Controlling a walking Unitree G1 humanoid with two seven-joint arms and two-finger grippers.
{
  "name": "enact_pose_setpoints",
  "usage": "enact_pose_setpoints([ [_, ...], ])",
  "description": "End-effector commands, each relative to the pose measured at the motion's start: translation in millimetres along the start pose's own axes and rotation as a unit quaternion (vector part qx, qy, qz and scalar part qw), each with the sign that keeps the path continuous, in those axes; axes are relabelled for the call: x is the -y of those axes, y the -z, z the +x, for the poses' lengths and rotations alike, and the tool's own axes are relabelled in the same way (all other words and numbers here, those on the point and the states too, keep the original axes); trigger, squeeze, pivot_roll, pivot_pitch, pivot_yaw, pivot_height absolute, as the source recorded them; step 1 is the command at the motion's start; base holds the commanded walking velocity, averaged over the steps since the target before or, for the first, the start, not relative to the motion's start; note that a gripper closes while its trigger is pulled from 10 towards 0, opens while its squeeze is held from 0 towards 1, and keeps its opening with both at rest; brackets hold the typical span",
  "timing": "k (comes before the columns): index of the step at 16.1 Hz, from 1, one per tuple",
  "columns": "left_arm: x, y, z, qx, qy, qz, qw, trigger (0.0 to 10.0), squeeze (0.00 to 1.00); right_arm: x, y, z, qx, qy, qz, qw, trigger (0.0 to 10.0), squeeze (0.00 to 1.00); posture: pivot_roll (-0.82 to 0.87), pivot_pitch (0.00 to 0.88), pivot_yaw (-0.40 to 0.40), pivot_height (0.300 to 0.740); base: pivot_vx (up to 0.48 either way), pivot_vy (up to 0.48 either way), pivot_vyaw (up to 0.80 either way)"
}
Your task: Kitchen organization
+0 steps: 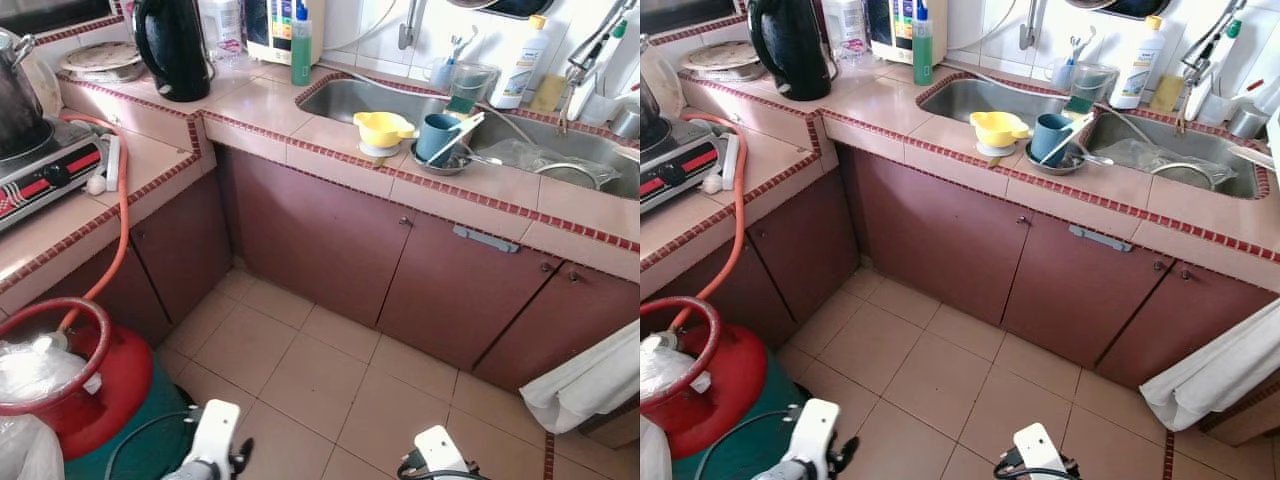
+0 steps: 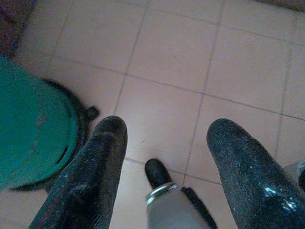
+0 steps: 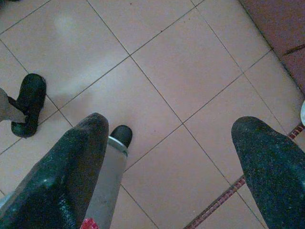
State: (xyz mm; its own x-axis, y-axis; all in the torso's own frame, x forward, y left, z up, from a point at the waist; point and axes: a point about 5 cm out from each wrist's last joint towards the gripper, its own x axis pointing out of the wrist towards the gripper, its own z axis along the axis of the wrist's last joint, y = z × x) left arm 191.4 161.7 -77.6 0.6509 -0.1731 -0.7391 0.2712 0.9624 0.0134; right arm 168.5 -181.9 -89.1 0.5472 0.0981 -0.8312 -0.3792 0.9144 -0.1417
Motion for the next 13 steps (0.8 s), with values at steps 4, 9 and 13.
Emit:
enact_pose_setpoints([
  [4,-2.7,-12,1.8,0.028,0.000,0.016,0.999,10.0,0.00,1.7,-6,1.5,0.003,0.005,-0.009,1.000,10.0,0.00,-0.07,0.000,-0.037,0.740,0.000,0.000,0.00],
  [9,-15.4,-29,1.5,0.076,-0.025,0.000,0.997,10.0,0.00,7.4,-26,2.5,0.059,-0.004,-0.015,0.998,10.0,0.00,-0.07,0.000,-0.026,0.740,0.000,0.000,0.00],
  [13,-18.7,-47,0.3,0.137,-0.023,-0.026,0.990,10.0,0.00,14.6,-38,0.6,0.108,0.001,0.001,0.994,10.0,0.00,-0.07,0.000,-0.021,0.740,0.000,0.000,0.00],
])
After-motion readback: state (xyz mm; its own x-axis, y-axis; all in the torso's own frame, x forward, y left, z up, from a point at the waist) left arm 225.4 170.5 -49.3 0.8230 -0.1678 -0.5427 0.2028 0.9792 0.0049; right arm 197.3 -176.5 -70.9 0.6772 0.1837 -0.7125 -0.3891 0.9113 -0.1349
